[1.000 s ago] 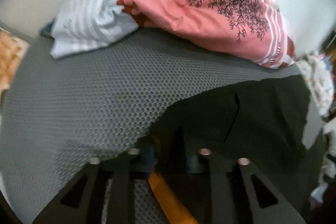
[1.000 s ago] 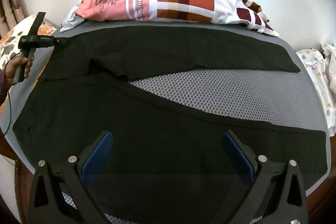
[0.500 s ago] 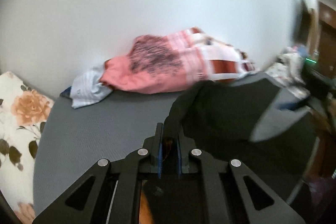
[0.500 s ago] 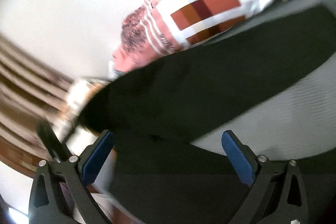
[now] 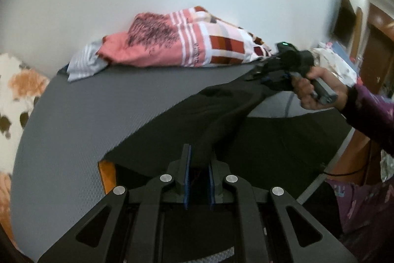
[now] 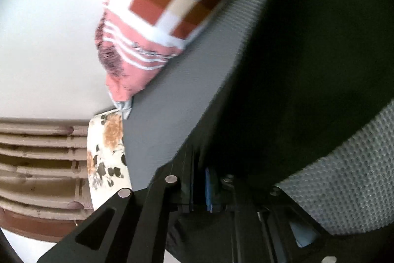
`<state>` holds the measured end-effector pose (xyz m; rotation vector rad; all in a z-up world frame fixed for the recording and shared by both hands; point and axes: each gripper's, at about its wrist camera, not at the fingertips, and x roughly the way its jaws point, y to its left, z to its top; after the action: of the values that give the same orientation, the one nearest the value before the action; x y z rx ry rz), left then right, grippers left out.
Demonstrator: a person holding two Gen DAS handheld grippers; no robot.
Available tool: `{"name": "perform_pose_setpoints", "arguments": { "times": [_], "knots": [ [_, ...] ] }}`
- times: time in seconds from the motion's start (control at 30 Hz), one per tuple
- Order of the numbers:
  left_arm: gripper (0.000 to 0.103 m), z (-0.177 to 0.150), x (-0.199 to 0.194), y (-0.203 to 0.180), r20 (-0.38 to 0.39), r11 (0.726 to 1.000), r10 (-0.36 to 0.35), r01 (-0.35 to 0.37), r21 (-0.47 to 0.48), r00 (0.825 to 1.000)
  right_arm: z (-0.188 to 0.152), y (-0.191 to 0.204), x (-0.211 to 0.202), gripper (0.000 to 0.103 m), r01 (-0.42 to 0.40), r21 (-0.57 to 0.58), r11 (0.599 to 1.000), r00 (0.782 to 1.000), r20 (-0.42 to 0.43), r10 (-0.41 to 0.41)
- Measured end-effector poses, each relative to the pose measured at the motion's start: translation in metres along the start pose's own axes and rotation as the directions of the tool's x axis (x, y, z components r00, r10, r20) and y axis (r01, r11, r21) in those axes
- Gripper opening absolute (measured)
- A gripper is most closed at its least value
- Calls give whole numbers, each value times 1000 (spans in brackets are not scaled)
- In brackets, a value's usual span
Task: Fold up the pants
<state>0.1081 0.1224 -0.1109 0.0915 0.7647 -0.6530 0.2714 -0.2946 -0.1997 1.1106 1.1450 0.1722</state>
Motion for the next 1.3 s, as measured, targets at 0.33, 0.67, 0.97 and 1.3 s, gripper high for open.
{"name": "perform_pose_setpoints", "arguments": {
  "times": [0.33, 0.67, 0.97, 1.3],
  "knots": [
    [15, -32, -15, 28, -65, 994, 61, -66, -86, 996, -124, -6, -60, 5, 9, -152, 988, 998, 60, 0],
    [15, -70, 1, 16, -158, 993, 94, -103, -49, 983, -209, -66, -39, 4, 64, -88, 994, 992, -99, -73],
    [15, -47, -19, 17, -86, 990, 96, -104, -93, 992, -111, -80, -66, 75, -78, 39, 996, 994, 84, 75],
    [15, -36, -25, 23, -72, 985, 97, -106, -138, 993, -47, -78, -46, 59, -101, 81, 992, 985, 151, 88]
  ]
}}
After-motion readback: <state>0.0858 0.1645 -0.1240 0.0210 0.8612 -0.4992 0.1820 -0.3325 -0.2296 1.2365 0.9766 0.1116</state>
